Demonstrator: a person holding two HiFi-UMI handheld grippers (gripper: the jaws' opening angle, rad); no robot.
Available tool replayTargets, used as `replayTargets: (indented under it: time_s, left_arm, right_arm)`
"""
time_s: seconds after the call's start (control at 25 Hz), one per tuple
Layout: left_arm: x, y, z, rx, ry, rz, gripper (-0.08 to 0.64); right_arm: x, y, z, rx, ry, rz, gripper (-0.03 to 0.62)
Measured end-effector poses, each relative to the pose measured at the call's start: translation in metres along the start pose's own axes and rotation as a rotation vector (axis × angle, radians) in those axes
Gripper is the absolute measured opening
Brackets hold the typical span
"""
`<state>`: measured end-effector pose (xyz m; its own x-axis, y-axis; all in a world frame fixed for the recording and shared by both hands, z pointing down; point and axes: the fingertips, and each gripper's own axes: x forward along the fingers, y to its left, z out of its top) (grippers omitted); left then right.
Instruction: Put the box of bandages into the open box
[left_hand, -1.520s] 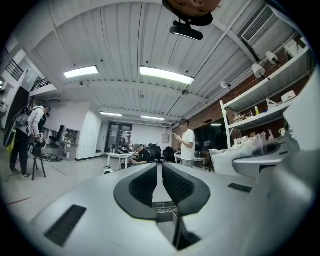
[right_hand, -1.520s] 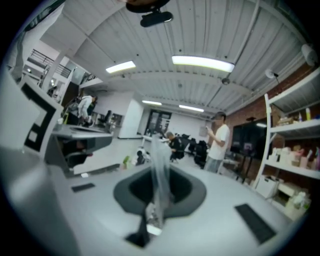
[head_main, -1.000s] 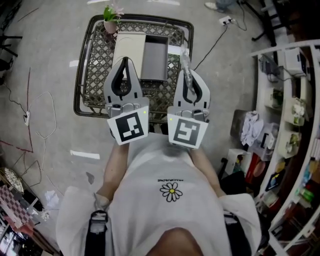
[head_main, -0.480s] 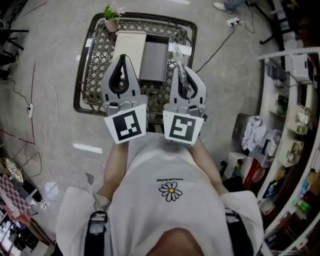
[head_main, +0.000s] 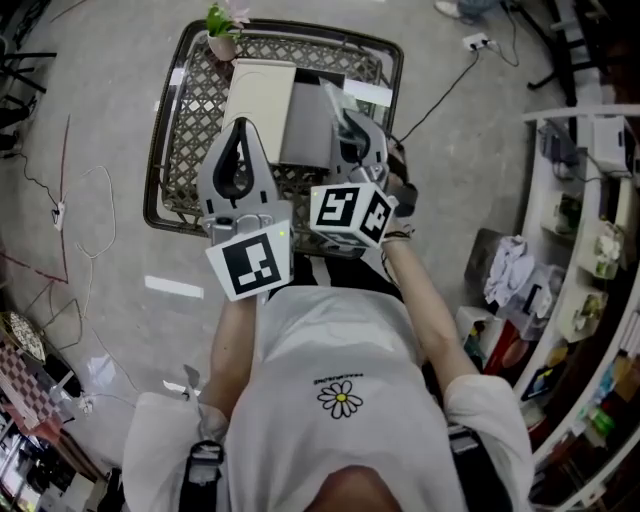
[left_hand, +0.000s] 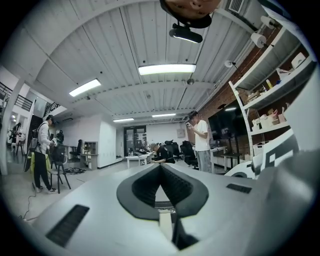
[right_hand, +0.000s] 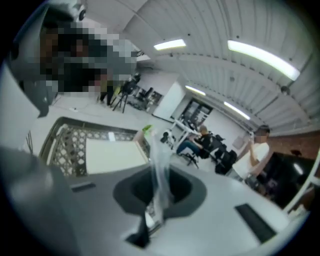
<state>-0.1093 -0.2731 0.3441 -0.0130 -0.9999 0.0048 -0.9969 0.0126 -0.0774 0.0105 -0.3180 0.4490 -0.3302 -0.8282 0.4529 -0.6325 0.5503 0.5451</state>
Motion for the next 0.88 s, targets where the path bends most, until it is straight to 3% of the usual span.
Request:
replayTargets:
  time_s: [0.32,0.52,0.68,0.88]
  left_arm:
    - [-0.002,0.023,-0.045,-0.014,0.104,0.047,0.021]
    - [-0.007,0.032,-0.066,-0.028,0.146,0.067,0.021]
    - [-0.012,0.041,-0.081,-0.027,0.194,0.08,0.021]
    - [-0.014,0.045,-0.089,-0.034,0.204,0.085,0.021]
  right_arm:
    - [0.089,0.05,-0.038,-0.385,0.143,0.092,0.04]
    - [0.129,0.068,-0.075,-0.461,0.284,0.109,0.04]
    - [0.152,0.086,-0.091,-0.483,0.335,0.146,0.04]
    - [0.174,0.093,-0.116,-0.503,0.426,0.133,0.041]
